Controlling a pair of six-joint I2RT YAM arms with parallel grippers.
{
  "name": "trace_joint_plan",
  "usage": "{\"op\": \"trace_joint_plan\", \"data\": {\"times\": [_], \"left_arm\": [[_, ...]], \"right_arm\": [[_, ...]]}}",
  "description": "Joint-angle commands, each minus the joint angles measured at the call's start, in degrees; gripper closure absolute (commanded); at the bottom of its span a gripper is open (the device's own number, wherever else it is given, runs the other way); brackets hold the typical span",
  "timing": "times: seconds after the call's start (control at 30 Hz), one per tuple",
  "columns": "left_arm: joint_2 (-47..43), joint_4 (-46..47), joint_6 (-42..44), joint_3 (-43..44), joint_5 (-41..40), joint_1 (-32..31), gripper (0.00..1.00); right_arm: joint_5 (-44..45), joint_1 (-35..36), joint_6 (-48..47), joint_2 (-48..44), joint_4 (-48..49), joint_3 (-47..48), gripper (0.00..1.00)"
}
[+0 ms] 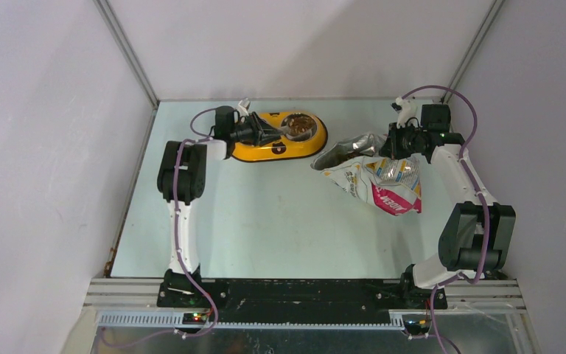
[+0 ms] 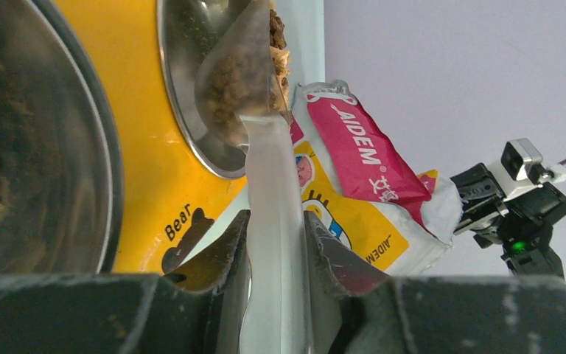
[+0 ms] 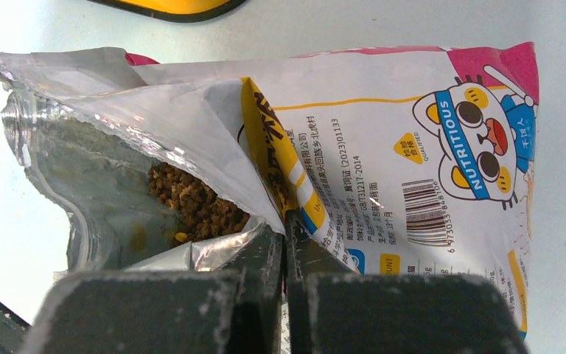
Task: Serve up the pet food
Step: Pour the pet food into the pet food bowl.
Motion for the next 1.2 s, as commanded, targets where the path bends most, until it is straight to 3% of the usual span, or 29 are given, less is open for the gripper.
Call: {"op": "trace_joint_plan", "data": {"times": [0.0,1.17], "left_arm": [[-0.2,-2.2,4.0,3.1,-0.9,0.4,1.00],[-2.7,-29.7,23.1,13.3,-10.2,0.1,1.00]], "right_arm": [[6.8,-2.1,-1.3,1.0,-3.2,0.7,1.00],[6.7,-2.1,-1.6,0.5,-3.5,0.7,1.00]]}}
